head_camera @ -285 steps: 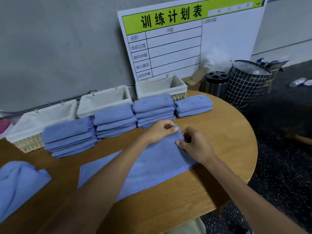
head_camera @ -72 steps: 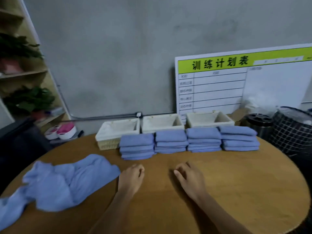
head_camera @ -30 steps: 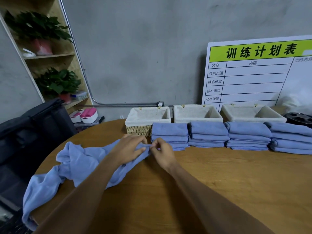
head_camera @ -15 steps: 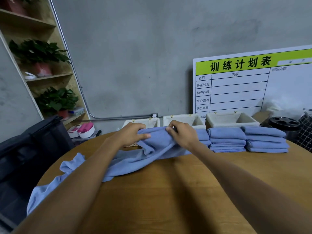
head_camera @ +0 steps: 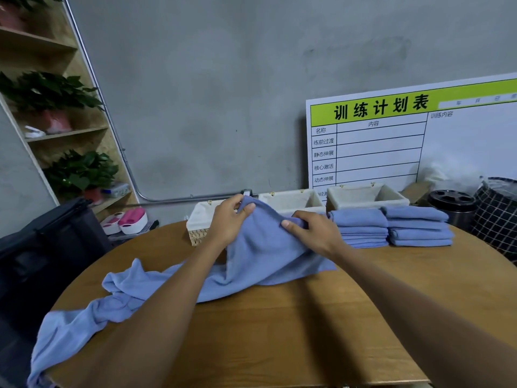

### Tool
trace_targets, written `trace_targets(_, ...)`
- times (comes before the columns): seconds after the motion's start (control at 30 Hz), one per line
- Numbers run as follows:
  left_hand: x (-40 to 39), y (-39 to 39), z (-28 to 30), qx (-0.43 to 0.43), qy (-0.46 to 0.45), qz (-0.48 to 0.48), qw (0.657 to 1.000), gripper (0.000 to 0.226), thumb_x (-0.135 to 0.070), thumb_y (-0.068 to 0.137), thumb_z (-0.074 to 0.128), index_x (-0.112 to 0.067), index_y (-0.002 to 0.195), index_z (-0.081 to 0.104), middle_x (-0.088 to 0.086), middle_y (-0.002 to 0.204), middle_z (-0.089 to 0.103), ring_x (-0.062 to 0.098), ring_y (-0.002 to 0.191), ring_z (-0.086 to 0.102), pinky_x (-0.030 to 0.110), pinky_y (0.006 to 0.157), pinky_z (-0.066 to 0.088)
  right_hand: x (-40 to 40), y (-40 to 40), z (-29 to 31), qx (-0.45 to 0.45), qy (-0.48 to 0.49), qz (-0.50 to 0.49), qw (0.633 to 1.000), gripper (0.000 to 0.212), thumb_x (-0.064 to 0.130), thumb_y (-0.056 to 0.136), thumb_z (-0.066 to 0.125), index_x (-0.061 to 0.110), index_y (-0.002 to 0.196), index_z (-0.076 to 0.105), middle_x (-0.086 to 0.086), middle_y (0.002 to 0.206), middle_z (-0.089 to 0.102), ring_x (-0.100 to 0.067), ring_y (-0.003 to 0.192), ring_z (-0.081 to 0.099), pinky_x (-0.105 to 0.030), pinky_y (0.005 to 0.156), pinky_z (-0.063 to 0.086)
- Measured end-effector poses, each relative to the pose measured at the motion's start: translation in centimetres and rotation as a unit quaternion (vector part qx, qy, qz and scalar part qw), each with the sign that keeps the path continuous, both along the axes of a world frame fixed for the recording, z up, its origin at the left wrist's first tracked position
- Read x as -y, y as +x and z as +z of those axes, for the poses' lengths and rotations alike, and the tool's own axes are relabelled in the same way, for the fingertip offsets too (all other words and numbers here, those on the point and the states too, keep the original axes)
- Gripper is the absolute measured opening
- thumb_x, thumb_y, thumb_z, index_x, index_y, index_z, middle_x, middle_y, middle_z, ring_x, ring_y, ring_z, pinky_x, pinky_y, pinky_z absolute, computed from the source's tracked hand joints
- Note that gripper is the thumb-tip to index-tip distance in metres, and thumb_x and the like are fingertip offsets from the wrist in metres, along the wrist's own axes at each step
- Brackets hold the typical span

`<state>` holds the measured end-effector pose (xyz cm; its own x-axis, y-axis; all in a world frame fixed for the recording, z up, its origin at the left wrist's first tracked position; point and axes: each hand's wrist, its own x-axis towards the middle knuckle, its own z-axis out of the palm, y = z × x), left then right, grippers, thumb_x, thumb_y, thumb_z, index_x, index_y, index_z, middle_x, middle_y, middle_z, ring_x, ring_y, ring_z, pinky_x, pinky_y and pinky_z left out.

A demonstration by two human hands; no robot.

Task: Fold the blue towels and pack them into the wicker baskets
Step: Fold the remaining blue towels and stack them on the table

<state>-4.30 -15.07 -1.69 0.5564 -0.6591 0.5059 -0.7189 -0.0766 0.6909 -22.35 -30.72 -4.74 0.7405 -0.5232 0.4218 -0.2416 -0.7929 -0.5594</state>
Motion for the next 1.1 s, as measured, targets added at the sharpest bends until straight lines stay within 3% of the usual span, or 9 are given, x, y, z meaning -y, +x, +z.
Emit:
trace_targets(0.17,1.7,-2.1,-0.6,-0.009,0.009,-0.061,0.998,0.011,-0.025,0.096,0.067,-0.02,0.088,0.071,-0.004,0.08,0.069,0.006,0.076,0.061,0.022,0.073,0.045,-1.1,1.0,-0.3,0.123,0.167,0.122,0.971,0.02,0.037,0.096,0.063,0.017,0.094,0.065,-0.002,0.089,0.067,-0.005,0.079,0.056,-0.032,0.081,0.047)
trace_targets(0.23,2.2,-3.0,-1.1,-0.02,0.004,-0.081,0.997,0.013,-0.026,0.096,0.067,-0.017,0.087,0.071,0.001,0.081,0.071,0.007,0.076,0.062,0.023,0.072,0.045,-1.6,1.5,-0.4,0.15,0.187,0.132,0.962,0.017,0.029,0.098,0.061,0.015,0.088,0.062,0.006,0.079,0.062,-0.002,0.075,0.053,-0.026,0.074,0.044)
trace_targets(0.5,1.5,-2.7,-7.2,-0.052,0.061,-0.073,0.994,0.046,-0.059,0.095,0.054,-0.015,0.084,0.057,0.018,0.079,0.058,0.013,0.069,0.052,0.029,0.066,0.036,0.8,1.2,-1.3,0.228,0.277,0.008,0.933,0.022,0.019,0.104,0.048,0.006,0.087,0.054,0.004,0.069,0.046,-0.004,0.06,0.04,-0.018,0.06,0.035)
trace_targets(0.63,-0.7,-1.9,-10.0,-0.021,0.119,-0.055,0.991,0.044,-0.052,0.098,0.048,-0.018,0.07,0.044,-0.001,0.06,0.041,0.008,0.055,0.04,0.028,0.058,0.028,4.3,-0.8,-2.4,0.218,0.271,-0.068,0.935,0.025,0.02,0.103,0.048,0.014,0.079,0.052,0.005,0.067,0.047,-0.011,0.065,0.043,-0.027,0.061,0.034)
trace_targets(0.73,-1.5,-1.0,-10.5,0.05,0.164,-0.031,0.985,0.043,-0.057,0.099,0.042,-0.025,0.071,0.045,-0.004,0.059,0.042,0.011,0.051,0.04,0.031,0.055,0.026,6.2,-1.9,-3.4,0.197,0.253,-0.12,0.939,0.026,0.021,0.103,0.047,0.009,0.08,0.053,-0.002,0.068,0.049,-0.02,0.068,0.046,-0.033,0.058,0.033)
trace_targets(0.83,-1.3,-0.3,-9.1,0.106,0.185,-0.01,0.977,0.037,-0.051,0.102,0.043,-0.03,0.072,0.046,-0.002,0.06,0.046,0.013,0.053,0.043,0.032,0.054,0.027,6.6,-2.2,-4.0,0.137,0.188,-0.16,0.959,0.023,0.016,0.102,0.047,-0.001,0.088,0.053,-0.011,0.08,0.055,-0.028,0.078,0.051,-0.037,0.062,0.033)
trace_targets(0.9,-0.6,-0.4,-7.3,0.127,0.172,-0.021,0.977,0.036,-0.05,0.102,0.045,-0.029,0.074,0.046,-0.001,0.064,0.05,0.013,0.057,0.046,0.031,0.055,0.03,5.8,-2.0,-3.7,0.117,0.096,-0.17,0.974,0.009,0.013,0.1,0.05,0.006,0.097,0.055,-0.014,0.096,0.056,-0.03,0.086,0.051,-0.037,0.072,0.039)
trace_targets(1.0,1.1,-1.4,-4.5,0.142,0.163,-0.051,0.975,0.032,-0.046,0.101,0.052,-0.027,0.075,0.051,0.0,0.069,0.054,0.013,0.064,0.05,0.032,0.061,0.036,2.6,-0.6,-2.8,0.085,-0.01,-0.027,0.996,0.03,0.017,0.1,0.053,0.011,0.129,0.055,-0.012,0.128,0.058,-0.029,0.113,0.054,-0.044,0.094,0.046)
trace_targets(1.1,2.1,-2.6,-2.6,0.111,0.118,-0.081,0.983,0.023,-0.039,0.099,0.059,-0.03,0.078,0.06,-0.006,0.072,0.061,0.013,0.071,0.055,0.037,0.069,0.044,-0.7,1.3,-2.4,0.044,0.057,0.133,0.989,0.026,0.023,0.103,0.051,0.009,0.122,0.061,-0.01,0.115,0.066,-0.022,0.105,0.059,-0.041,0.092,0.047)
